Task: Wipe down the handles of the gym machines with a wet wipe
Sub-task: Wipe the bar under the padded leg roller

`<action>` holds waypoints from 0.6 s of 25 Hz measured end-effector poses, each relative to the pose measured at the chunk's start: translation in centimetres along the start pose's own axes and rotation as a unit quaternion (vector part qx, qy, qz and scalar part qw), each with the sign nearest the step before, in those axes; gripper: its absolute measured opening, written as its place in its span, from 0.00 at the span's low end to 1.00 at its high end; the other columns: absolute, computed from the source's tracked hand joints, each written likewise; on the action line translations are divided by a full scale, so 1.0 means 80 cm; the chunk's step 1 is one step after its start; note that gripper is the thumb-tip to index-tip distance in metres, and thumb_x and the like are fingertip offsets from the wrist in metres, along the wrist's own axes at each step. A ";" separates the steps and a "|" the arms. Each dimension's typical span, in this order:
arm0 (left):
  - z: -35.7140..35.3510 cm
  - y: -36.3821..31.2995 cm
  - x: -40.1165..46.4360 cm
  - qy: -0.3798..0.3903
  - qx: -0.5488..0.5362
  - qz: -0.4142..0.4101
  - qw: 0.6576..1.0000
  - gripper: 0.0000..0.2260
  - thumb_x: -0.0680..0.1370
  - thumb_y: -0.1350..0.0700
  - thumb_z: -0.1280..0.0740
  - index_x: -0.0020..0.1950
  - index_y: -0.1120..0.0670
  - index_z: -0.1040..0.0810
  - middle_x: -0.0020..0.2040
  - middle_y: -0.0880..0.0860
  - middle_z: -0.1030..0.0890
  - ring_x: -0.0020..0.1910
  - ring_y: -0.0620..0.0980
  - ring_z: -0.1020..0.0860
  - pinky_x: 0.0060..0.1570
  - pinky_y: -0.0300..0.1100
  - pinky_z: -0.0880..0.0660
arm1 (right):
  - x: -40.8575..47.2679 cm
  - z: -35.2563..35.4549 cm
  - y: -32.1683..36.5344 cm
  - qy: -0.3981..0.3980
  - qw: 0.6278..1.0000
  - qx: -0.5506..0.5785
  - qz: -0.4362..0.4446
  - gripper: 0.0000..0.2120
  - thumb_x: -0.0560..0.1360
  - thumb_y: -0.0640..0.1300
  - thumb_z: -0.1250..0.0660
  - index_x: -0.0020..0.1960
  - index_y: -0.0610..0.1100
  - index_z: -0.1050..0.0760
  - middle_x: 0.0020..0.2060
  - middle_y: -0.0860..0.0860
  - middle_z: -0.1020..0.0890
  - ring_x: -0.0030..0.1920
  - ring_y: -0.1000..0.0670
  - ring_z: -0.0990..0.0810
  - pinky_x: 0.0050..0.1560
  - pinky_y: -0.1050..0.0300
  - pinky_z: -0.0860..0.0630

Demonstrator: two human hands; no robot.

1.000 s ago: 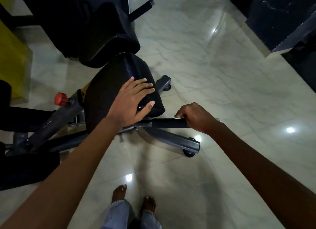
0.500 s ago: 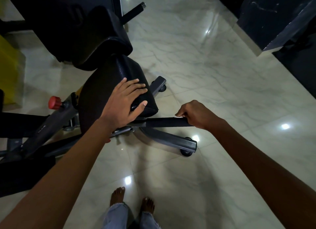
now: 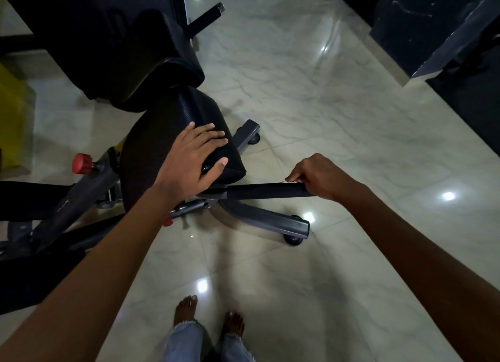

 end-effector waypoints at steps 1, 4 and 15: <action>0.000 0.000 0.000 0.001 0.000 0.001 1.000 0.20 0.79 0.46 0.43 0.64 0.56 0.24 0.64 0.53 0.24 0.71 0.51 0.33 0.73 0.53 0.44 | -0.005 0.007 0.001 -0.002 1.000 0.018 0.007 0.20 0.70 0.27 0.38 0.52 0.45 0.17 0.47 0.49 0.15 0.42 0.54 0.19 0.35 0.77 0.38; 0.000 -0.001 0.000 0.000 0.002 0.000 1.000 0.20 0.79 0.46 0.43 0.64 0.57 0.24 0.64 0.53 0.24 0.70 0.51 0.33 0.73 0.53 0.44 | -0.008 0.022 -0.010 0.008 1.000 0.017 0.004 0.16 0.70 0.28 0.36 0.49 0.45 0.16 0.45 0.48 0.15 0.36 0.55 0.22 0.33 0.74 0.36; 0.000 0.000 0.000 -0.001 0.001 -0.002 1.000 0.21 0.79 0.46 0.43 0.63 0.56 0.24 0.64 0.53 0.24 0.70 0.51 0.33 0.74 0.52 0.45 | 0.019 -0.018 0.063 0.013 0.999 -0.038 -0.002 0.12 0.68 0.31 0.38 0.44 0.46 0.23 0.42 0.44 0.24 0.48 0.39 0.22 0.42 0.56 0.31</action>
Point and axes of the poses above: each hand's wrist, its own x-axis towards the middle knuckle, its own z-axis out of the back of the hand, y = z × x, the point moved 8 cm from there along x, towards the middle knuckle
